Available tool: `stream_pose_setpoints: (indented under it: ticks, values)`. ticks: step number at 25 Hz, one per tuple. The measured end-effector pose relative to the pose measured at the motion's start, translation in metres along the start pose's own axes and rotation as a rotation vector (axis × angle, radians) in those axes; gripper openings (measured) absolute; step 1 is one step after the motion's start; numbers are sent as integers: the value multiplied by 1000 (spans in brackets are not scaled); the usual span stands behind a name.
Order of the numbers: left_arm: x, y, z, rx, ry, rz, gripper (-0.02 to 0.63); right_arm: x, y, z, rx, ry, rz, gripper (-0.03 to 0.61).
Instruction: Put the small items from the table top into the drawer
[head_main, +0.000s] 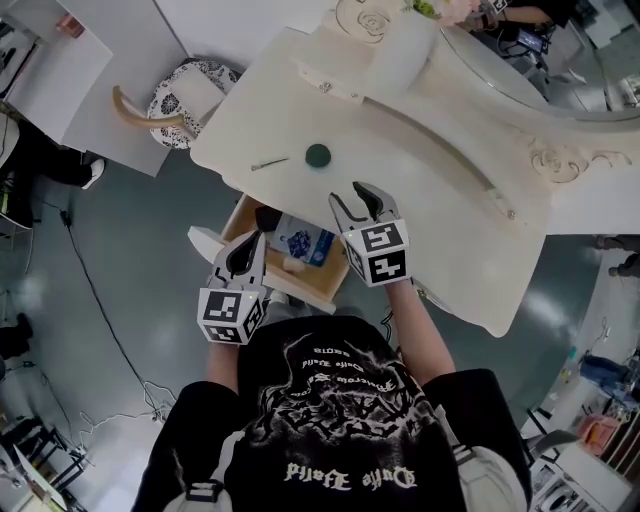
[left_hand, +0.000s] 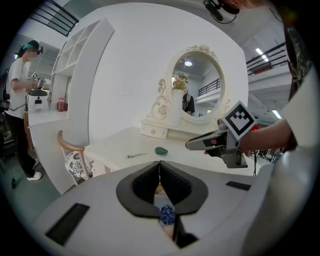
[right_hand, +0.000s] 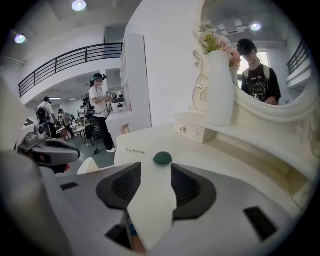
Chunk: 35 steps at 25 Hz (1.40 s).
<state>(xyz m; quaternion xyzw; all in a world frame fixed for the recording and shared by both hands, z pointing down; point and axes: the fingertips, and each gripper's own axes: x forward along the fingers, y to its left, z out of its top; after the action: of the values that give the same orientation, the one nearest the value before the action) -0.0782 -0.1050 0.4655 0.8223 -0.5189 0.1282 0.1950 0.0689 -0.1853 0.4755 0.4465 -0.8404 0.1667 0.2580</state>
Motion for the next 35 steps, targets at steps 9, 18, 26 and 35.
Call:
stream_pose_setpoints:
  ticks: [9, 18, 26, 35]
  values:
    - [-6, 8, -7, -13, 15, 63, 15, 28, -7, 11, -14, 19, 31, 202]
    - [-19, 20, -8, -34, 23, 130, 15, 57, -5, 19, -52, 50, 71, 210]
    - [-24, 34, -13, -54, 42, 187, 15, 84, -7, 23, -82, 91, 87, 210]
    - [-25, 42, -18, -71, 65, 222, 15, 107, -8, 14, -95, 161, 107, 210]
